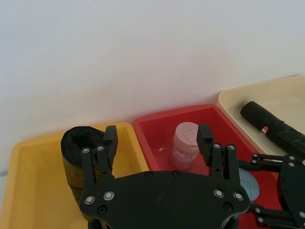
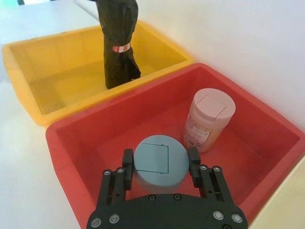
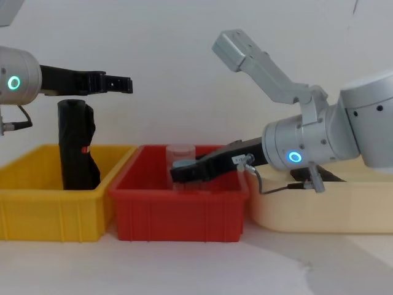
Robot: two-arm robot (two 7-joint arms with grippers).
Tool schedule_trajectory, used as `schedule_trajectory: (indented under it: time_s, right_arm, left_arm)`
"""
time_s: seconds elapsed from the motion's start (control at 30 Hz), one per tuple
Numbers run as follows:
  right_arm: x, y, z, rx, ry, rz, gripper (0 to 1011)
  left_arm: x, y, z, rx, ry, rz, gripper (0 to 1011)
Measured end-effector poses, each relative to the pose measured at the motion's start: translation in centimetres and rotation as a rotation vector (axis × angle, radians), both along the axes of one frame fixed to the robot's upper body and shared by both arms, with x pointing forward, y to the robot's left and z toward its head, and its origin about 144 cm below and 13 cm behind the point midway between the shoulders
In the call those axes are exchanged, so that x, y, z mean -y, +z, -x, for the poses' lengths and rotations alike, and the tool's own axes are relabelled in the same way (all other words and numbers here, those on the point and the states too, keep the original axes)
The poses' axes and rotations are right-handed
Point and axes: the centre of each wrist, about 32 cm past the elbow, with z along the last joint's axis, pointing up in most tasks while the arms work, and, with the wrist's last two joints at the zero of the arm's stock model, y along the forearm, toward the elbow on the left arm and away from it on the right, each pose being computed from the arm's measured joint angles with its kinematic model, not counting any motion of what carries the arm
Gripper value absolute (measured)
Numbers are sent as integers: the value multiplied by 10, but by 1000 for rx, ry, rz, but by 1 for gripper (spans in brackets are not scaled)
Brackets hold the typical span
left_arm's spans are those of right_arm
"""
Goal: Pick up the garbage bag with the one hand and transfer it to the other hand.
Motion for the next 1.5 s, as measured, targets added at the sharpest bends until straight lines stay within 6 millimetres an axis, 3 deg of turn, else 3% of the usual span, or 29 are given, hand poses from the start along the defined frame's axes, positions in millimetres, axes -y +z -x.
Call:
schedule_trajectory:
  time_s: [0.3,0.57,1.1,1.33,1.5]
  right_arm:
    - [3,4,6,-8,-18,-72,668]
    - [18,20,11,9,-64,-168,668]
    - [87,62,20,100,-263,-348,668]
    - [113,58,24,122,-357,-362,688]
    - [125,48,27,145,-406,-351,833]
  left_arm:
    - [0,0,0,0,0,0,1001]
    - [0,0,0,0,0,0,1001]
    - [0,0,0,0,0,0,1001]
    - [0,0,0,0,0,0,1001]
    - [0,0,0,0,0,0,1001]
